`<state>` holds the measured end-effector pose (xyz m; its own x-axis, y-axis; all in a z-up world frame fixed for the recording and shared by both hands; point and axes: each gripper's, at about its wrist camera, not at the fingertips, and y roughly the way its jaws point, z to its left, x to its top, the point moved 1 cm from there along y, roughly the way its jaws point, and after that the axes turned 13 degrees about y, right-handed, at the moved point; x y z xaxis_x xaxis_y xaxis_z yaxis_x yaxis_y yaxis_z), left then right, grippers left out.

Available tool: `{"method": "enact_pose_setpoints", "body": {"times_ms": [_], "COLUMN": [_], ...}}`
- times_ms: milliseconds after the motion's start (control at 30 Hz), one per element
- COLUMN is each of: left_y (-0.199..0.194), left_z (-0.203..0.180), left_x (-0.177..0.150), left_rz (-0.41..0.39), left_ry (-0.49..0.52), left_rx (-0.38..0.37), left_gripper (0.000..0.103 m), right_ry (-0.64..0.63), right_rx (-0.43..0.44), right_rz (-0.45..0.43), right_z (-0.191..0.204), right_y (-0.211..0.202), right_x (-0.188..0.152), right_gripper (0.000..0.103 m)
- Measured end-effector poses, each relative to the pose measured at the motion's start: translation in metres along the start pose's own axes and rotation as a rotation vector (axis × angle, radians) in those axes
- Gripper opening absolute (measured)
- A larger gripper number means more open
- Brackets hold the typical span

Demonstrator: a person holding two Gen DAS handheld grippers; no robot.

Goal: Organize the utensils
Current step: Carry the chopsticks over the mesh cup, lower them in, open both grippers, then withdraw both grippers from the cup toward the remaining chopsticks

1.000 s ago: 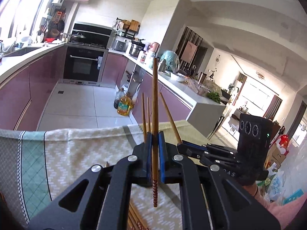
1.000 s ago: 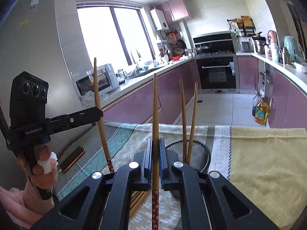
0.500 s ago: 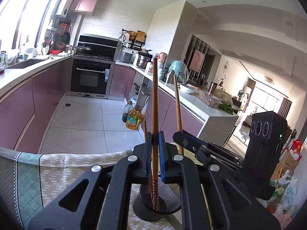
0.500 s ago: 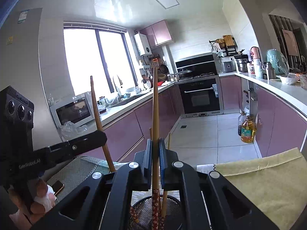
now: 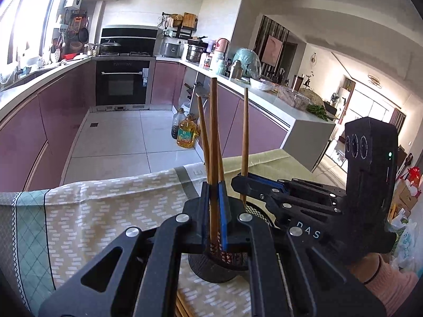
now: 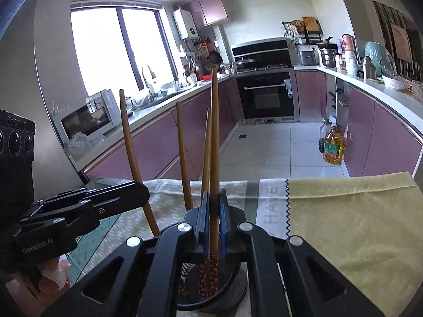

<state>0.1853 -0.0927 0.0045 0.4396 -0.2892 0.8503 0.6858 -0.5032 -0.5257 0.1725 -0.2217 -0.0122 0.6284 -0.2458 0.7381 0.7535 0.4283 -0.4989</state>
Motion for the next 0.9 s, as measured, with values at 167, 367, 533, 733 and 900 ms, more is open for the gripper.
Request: {"method": "enact_pose_setpoints", "body": {"times_ms": [167, 367, 533, 733, 900], "left_y": [0.013, 0.01, -0.008, -0.042, -0.055], "left_z": [0.002, 0.006, 0.004, 0.015, 0.026], "left_x": [-0.006, -0.012, -0.016, -0.038, -0.073], "left_rz": [0.037, 0.038, 0.003, -0.012, 0.055], "left_ry": [-0.002, -0.019, -0.018, -0.011, -0.008], "left_rx": [0.001, 0.009, 0.043, 0.085, 0.123], "left_gripper": [0.008, 0.01, 0.024, 0.03, 0.03], "right_ry": [0.005, 0.019, 0.005, -0.043, -0.147], "right_rx": [-0.033, -0.035, -0.035, 0.023, 0.112], "right_rz": [0.074, 0.066, 0.043, 0.005, 0.047], "right_z": [-0.002, 0.002, 0.006, 0.022, 0.048], "right_y": [0.009, 0.005, -0.008, -0.041, -0.062], "right_x": [-0.005, -0.005, -0.006, -0.013, -0.043], "right_gripper": [0.011, 0.019, 0.025, 0.03, 0.032]}}
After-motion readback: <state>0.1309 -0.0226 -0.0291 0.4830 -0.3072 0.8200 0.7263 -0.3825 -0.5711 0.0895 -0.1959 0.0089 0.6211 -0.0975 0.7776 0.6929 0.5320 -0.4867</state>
